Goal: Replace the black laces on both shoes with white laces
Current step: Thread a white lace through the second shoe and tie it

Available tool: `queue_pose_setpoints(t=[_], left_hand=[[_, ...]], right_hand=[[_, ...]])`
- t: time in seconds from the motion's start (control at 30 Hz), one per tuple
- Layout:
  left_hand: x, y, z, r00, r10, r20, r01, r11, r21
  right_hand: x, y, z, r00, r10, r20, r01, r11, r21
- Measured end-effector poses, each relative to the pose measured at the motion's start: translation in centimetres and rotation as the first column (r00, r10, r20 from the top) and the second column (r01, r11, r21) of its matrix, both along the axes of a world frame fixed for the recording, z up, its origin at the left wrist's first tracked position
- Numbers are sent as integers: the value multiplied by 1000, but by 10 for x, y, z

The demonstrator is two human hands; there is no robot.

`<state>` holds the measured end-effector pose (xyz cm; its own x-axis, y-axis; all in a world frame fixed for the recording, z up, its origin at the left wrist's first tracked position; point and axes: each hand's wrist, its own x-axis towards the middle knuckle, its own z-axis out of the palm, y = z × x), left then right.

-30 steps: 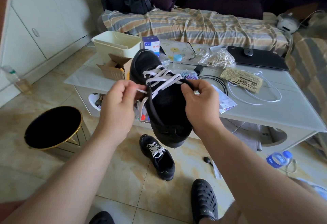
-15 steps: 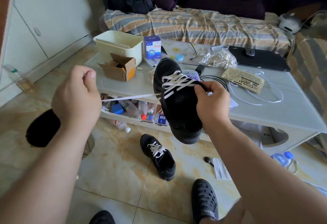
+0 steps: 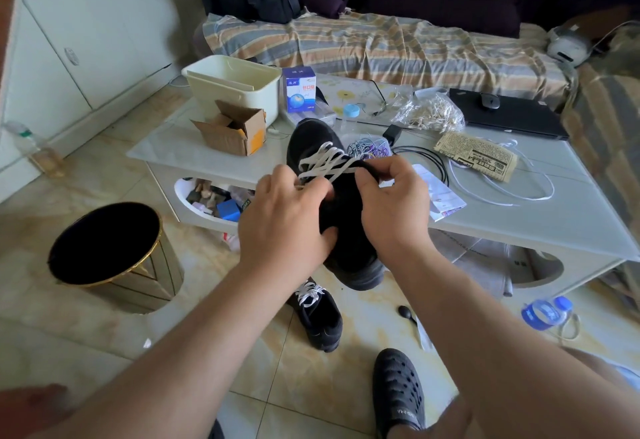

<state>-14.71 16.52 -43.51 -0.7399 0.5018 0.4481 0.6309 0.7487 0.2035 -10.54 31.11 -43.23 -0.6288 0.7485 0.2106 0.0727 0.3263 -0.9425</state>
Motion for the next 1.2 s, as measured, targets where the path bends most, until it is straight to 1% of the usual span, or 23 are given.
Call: queue_pose_setpoints(t=[0.07, 0.13, 0.17, 0.23, 0.33, 0.4, 0.43, 0.57, 0.63, 0.7, 0.73, 0.8, 0.9, 1.0, 1.1, 1.2], left_hand=[[-5, -1, -1, 999, 29, 35, -27, 999, -32], [-9, -4, 1, 998, 46, 33, -46, 999, 11], [-11, -5, 2, 999, 41, 11, -42, 998, 57], [-17, -9, 3, 999, 15, -46, -6, 979, 204], [-20, -14, 4, 993, -32, -109, 75, 907, 414], [-18, -14, 5, 990, -89, -109, 131, 867, 480], [-18, -14, 5, 987, -122, -107, 159, 854, 495], [-23, -16, 6, 977, -189, -95, 211, 832, 513], [-22, -19, 6, 969, -238, -72, 241, 827, 508], [-16, -23, 6, 948, -318, -10, 277, 809, 518], [-14, -25, 6, 932, -362, 37, 284, 786, 549], [-14, -28, 3, 911, -407, 59, 302, 760, 576], [-17, -30, 4, 935, -349, 69, 266, 816, 513], [-20, -31, 13, 939, -335, 73, 261, 837, 480], [-17, -32, 19, 950, -310, 29, 256, 832, 491], [-12, -35, 23, 966, -247, 76, 171, 832, 529]], right_hand=[[1, -2, -4, 999, 44, -1, -44, 999, 19], [1, -3, -6, 993, 117, -3, -117, 991, 72], [1, -3, -7, 989, 149, 0, -147, 982, 121], [0, 0, -9, 983, 184, 22, -185, 962, 202], [-2, -1, -10, 960, 276, 48, -280, 939, 197], [0, -6, -9, 934, 354, 42, -352, 900, 259], [1, -8, -9, 928, 372, 24, -362, 886, 291], [5, -16, -5, 929, 364, -57, -323, 879, 351], [7, -15, -3, 937, 341, -70, -295, 885, 361], [6, -11, -4, 946, 315, -73, -271, 897, 348], [6, -10, -4, 951, 300, -72, -259, 904, 341], [6, -9, -5, 958, 280, -65, -246, 916, 318], [5, -9, -6, 963, 263, -57, -241, 938, 248], [4, -7, -9, 966, 248, -75, -231, 956, 178], [3, -5, -9, 966, 248, -79, -231, 956, 182], [5, -8, -6, 965, 246, -87, -221, 949, 226]])
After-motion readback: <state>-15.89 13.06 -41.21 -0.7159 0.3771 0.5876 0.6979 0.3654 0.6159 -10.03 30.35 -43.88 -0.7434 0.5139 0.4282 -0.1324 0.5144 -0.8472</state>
